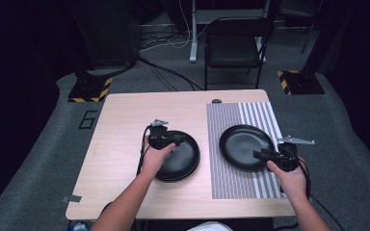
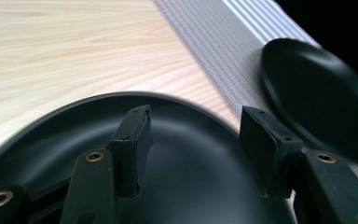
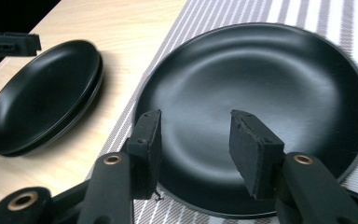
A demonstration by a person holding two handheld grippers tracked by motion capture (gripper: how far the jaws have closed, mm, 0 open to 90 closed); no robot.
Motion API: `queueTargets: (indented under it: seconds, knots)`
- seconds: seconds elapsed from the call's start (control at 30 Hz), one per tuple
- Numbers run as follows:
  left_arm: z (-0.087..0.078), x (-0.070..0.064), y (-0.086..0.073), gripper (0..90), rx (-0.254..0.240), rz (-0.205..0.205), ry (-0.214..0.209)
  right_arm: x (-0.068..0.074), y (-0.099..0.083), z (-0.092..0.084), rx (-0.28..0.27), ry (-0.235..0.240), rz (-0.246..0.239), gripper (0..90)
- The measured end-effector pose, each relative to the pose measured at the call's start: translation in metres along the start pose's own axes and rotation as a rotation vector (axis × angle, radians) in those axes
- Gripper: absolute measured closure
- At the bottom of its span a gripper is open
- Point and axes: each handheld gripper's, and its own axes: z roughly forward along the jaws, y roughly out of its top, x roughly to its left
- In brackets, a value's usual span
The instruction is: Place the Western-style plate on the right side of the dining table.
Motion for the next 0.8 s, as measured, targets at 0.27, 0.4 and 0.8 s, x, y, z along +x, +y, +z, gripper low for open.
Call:
queueTargets:
  seconds: [0.27, 0.4, 0.8]
  knots:
    - [-0.013, 0.018, -0.013, 44.1, -0.004, -0.027, 0.02, 0.013, -0.005, 0.007, 0.029, 0.033, -0.034, 53.5]
    - [-0.017, 0.023, -0.017, 44.1, 0.002, -0.036, 0.025, 0.019, -0.006, 0.01, 0.021, 0.056, -0.044, 53.5]
    - [-0.025, 0.035, -0.034, 44.6, 0.003, -0.055, 0.045, 0.043, -0.015, 0.019, 0.0, 0.1, -0.15, 53.1]
